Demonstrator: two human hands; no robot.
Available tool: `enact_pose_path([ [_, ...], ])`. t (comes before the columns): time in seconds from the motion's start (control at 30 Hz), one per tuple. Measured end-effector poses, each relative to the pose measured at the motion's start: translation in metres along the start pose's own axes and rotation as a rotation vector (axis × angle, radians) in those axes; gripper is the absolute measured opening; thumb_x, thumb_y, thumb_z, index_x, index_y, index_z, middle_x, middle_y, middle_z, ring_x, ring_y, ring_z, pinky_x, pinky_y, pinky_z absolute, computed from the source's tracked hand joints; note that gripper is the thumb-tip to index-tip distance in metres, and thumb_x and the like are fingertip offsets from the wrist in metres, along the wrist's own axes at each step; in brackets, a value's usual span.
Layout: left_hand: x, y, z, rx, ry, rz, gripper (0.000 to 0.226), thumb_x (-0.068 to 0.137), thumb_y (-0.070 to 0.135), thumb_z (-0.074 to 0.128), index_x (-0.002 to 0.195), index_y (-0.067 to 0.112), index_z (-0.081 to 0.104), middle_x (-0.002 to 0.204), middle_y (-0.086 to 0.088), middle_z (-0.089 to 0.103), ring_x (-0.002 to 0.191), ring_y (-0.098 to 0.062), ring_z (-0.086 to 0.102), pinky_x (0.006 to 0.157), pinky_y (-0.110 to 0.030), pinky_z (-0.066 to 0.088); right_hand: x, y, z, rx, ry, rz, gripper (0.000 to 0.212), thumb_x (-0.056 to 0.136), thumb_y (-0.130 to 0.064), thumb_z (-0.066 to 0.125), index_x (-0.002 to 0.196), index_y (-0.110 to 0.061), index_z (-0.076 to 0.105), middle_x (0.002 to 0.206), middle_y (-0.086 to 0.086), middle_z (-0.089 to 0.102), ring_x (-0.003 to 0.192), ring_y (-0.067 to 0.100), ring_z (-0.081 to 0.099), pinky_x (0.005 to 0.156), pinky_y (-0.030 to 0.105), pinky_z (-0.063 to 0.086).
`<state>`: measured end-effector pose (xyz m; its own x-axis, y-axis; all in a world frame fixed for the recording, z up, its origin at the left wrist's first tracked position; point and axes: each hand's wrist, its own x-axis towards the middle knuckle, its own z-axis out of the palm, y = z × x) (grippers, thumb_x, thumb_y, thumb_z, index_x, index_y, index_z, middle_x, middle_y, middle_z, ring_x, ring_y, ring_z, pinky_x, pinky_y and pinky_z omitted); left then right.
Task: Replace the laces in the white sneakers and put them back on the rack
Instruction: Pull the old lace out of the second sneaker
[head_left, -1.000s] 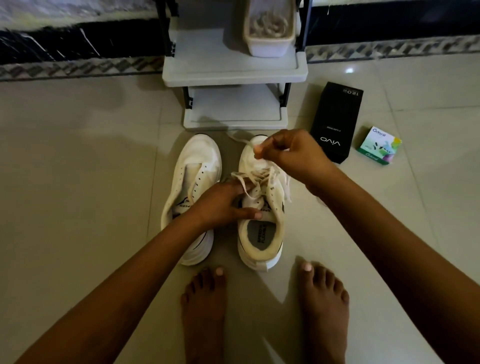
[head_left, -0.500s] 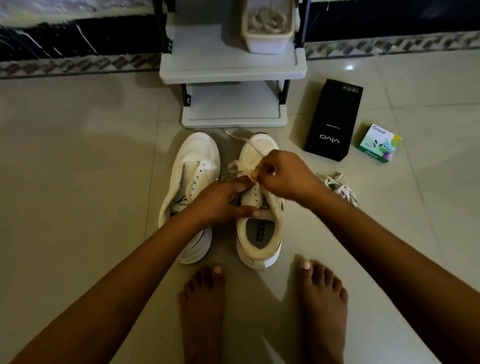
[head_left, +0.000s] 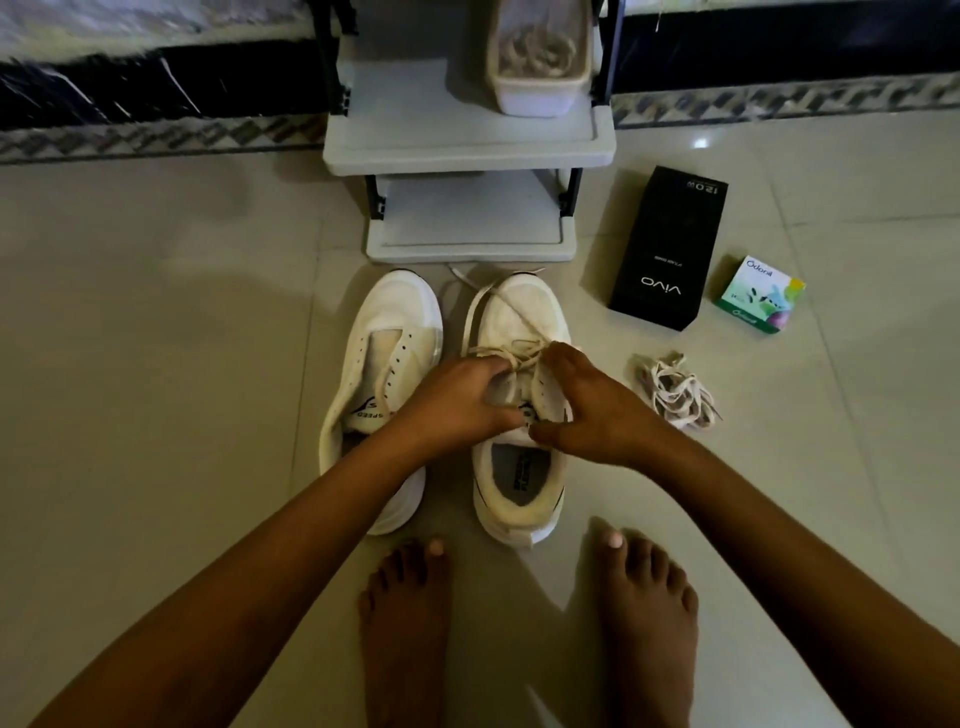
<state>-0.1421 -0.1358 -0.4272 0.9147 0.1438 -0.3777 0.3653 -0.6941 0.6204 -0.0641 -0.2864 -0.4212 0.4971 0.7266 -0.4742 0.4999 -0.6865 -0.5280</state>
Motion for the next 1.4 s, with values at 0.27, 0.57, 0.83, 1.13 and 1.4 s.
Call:
enact_pose_path([
  [0.27,0.004,-0.009,-0.004,-0.423,0.145,-0.206,0.040,0.082,0.005,0.064,0.113,0.017,0.042,0.113,0.000,0.054,0.107,-0.015,0.052,0.080,-0.028,0.044,-0.008,0.016,0.027,-0.048,0.236,-0.070,0.088,0.072,-0.059,0.017,0.144,-0.011,0.034,0.151,0.010,0.031,0.127,0.029,0.044,0.093,0.032,0.042],
  [0.57,0.000,-0.003,0.008,0.252,0.223,0.103,0.059,0.082,0.019,0.062,0.137,0.027,0.044,0.147,-0.005,0.029,0.123,-0.024,0.044,0.087,-0.026,0.040,0.002,0.001,0.046,-0.069,0.248,-0.060,0.077,0.085,-0.046,0.016,0.150,-0.008,-0.001,0.158,0.011,0.000,0.146,0.021,0.006,0.114,0.024,0.006],
  [0.83,0.015,0.013,0.008,0.514,0.253,0.021,0.032,0.089,0.030,0.054,0.119,0.021,0.061,0.126,-0.001,0.049,0.110,-0.021,0.052,0.084,-0.034,0.045,0.005,0.008,0.051,-0.184,0.167,0.001,0.113,0.064,-0.082,-0.020,0.148,-0.007,-0.011,0.157,0.011,-0.012,0.146,0.018,-0.007,0.111,0.022,-0.006],
  [1.13,0.017,0.017,0.011,0.465,0.255,0.017,0.033,0.091,0.029,0.053,0.120,0.014,0.056,0.139,-0.004,0.037,0.116,-0.023,0.048,0.087,-0.033,0.045,0.008,0.009,0.057,-0.148,0.169,0.014,0.121,0.054,-0.086,-0.021,0.147,-0.009,-0.016,0.156,0.009,-0.017,0.145,0.017,-0.013,0.110,0.021,-0.011],
  [1.4,0.024,0.021,0.013,0.539,0.189,-0.036,0.031,0.088,0.025,0.060,0.116,0.013,0.059,0.129,-0.008,0.045,0.112,-0.026,0.050,0.084,-0.033,0.045,0.009,0.010,0.062,-0.121,0.195,0.038,0.106,0.064,-0.073,-0.007,0.148,-0.009,-0.012,0.157,0.009,-0.014,0.145,0.018,-0.011,0.112,0.023,-0.009],
])
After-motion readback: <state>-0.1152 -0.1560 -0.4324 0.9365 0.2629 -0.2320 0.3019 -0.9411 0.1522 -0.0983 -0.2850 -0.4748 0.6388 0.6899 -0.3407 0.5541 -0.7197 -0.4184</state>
